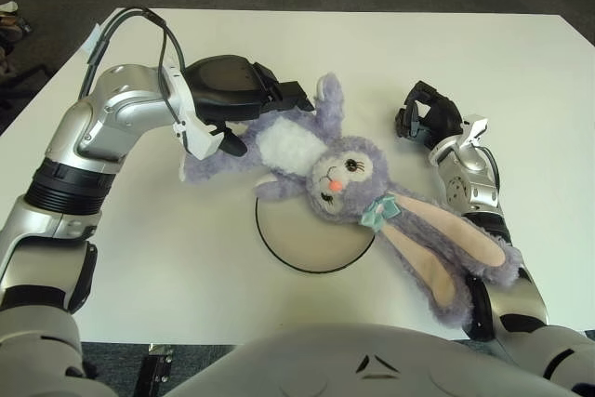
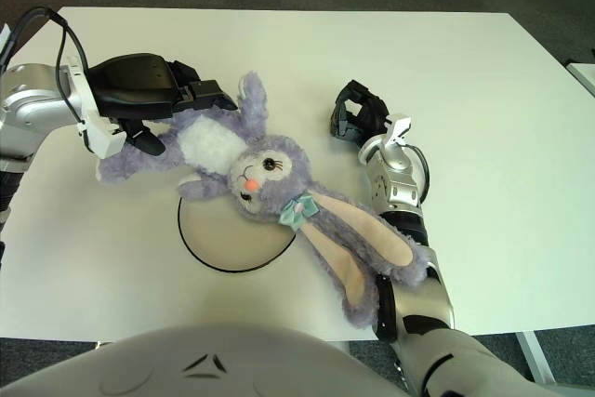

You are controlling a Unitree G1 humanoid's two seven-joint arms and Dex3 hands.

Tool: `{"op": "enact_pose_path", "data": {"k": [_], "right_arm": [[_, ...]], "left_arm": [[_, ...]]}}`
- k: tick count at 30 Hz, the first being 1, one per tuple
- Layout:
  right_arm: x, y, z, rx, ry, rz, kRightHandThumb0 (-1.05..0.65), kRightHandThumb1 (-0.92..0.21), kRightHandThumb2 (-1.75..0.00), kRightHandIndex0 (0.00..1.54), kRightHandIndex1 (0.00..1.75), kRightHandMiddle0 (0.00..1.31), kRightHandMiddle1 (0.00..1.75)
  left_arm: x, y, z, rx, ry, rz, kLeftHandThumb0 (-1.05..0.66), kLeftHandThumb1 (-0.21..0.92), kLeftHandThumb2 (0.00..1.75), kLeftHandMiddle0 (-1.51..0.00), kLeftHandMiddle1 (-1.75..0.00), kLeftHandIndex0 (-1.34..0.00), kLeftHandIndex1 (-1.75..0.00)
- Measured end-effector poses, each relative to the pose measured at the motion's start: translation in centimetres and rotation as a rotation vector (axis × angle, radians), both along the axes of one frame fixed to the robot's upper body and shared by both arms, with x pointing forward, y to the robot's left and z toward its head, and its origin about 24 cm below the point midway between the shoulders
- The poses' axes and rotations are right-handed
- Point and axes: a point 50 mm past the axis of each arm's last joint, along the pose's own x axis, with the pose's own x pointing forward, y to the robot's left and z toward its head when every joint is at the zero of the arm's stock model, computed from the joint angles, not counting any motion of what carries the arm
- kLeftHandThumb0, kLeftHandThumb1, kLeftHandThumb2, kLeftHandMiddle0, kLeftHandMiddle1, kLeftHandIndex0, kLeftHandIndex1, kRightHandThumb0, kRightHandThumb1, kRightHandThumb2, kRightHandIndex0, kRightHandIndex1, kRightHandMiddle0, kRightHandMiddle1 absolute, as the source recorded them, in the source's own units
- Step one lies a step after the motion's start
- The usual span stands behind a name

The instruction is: Put the doll into the plate.

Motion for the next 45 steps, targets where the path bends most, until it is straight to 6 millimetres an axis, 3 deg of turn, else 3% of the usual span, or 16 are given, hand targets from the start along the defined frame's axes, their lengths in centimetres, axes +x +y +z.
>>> {"op": "enact_pose_path", "data": {"k": [11, 20, 23, 25, 33, 45], "right_arm": [[0.0, 0.0, 0.0, -0.001, -0.005, 0.006, -0.49, -0.28, -1.36, 1.09, 1.75, 0.64, 1.75], [0.0, 0.0, 0.0, 0.0, -0.007, 0.013, -0.49, -0.29, -1.35, 1.09, 1.75, 0.63, 1.75], [0.0, 0.0, 0.0, 0.0, -0.007, 0.013, -0.49, -0.29, -1.35, 1.09, 1.75, 0.63, 1.75], [0.0, -0.1, 0.0, 0.0, -0.007, 0.013, -0.49, -0.29, -1.35, 1.09, 1.75, 0.63, 1.75], [0.0, -0.1, 0.0, -0.001, -0.007, 0.013, -0.49, -0.29, -1.35, 1.09, 1.75, 0.64, 1.75], [0.0, -0.1, 0.0, -0.002, -0.007, 0.013, -0.49, -0.29, -1.35, 1.09, 1.75, 0.63, 1.75]], "left_arm": [[-0.4, -0.6, 0.7, 0.048, -0.058, 0.049, 0.44, 0.36, 1.25, -0.56, -1.75, 0.0, -0.88], [-0.7, -0.8, 0.0, 0.082, -0.132, 0.072, 0.4, 0.52, 1.05, -0.44, -1.74, 0.0, -0.56], [-0.7, -0.8, -0.1, 0.078, -0.131, 0.07, -0.35, 0.6, 0.85, -0.37, -1.75, 0.0, -0.5], [-0.7, -0.8, -0.2, 0.077, -0.128, 0.067, -0.58, 0.64, 0.77, -0.35, -1.75, 0.0, -0.48], [-0.8, -1.2, -0.9, 0.083, -0.112, 0.034, -0.75, 0.67, 0.69, -0.36, -1.75, 0.0, -0.58], [-1.1, -1.5, -1.1, 0.12, -0.119, 0.011, -0.74, 0.67, 0.67, -0.47, -1.75, 0.0, -0.62]]}}
